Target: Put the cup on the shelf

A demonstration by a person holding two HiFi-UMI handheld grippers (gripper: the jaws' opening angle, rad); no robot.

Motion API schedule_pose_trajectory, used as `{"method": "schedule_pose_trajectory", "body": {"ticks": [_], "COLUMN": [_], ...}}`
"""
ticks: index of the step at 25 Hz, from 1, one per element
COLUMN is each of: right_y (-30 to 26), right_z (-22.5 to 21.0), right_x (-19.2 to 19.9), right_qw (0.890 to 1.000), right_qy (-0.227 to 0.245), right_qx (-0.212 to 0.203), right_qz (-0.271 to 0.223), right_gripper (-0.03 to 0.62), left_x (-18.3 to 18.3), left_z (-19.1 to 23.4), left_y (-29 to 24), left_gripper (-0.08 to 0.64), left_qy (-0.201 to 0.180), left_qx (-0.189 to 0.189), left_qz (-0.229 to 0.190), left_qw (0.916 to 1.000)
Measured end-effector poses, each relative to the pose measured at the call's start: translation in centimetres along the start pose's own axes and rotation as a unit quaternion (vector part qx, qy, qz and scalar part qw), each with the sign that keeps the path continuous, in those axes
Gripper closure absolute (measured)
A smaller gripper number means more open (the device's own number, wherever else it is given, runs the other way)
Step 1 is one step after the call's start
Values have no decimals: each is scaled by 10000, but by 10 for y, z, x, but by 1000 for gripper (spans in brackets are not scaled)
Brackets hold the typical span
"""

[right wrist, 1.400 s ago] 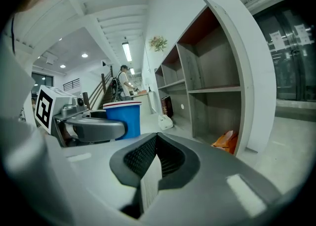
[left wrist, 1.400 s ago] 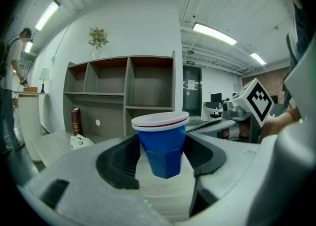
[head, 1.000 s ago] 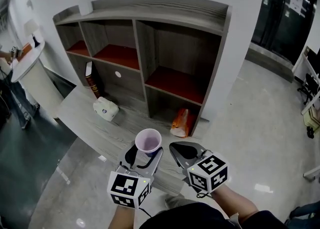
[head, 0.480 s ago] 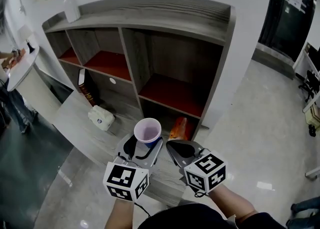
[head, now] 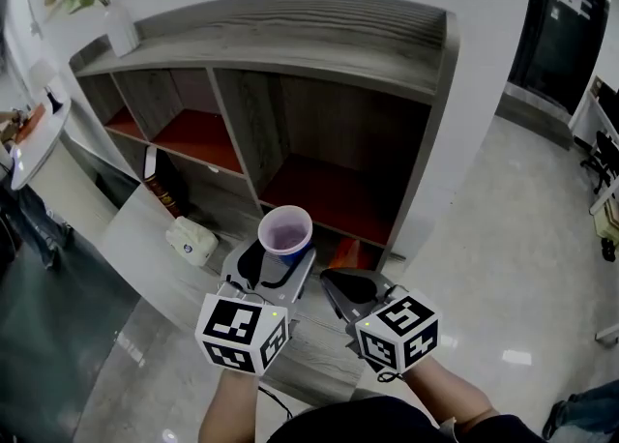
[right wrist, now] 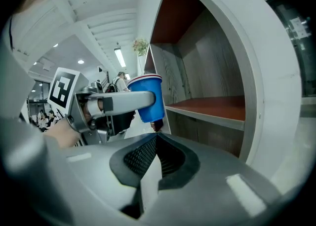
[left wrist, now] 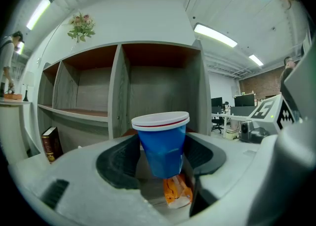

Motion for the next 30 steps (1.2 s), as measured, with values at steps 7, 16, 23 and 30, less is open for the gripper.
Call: {"method": "schedule_pose_trajectory", "body": {"ticks": [7,16,23,30], "right_y": [-8,-21,-22,-18], "right_z": [-11,-27,-36,-43], "right_x": [-6,-6,-2,0], "right_qw": [10000,9999,9997,9995], "right_qy": [-9,-147,-228,-296], "right_qx": [-35,-39,-5,65], "right_qz": [-17,57,77,83], "right_gripper": [592,592,592,592], "left_x": [-9,-13,-8,-8], "left_z": [20,42,45,47], "left_y": [-23,-60,-81,-91], "left_gripper": [288,288,285,270], "left_qy": [-86,-111,-150,-288], "left_qx": [-125,-231,-286,-360], "left_qz": [-68,25,127,116], "left_qw": [9999,9997,9994,9989]}}
Point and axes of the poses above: the fingertips, and each gripper's own axes: y backward along the fingers, z to its left, x out of its underside, the point moved 10 cm from there along y, backward along the fingers, and after that the axes turned 14 degrees about -y, right-handed, at the moved point
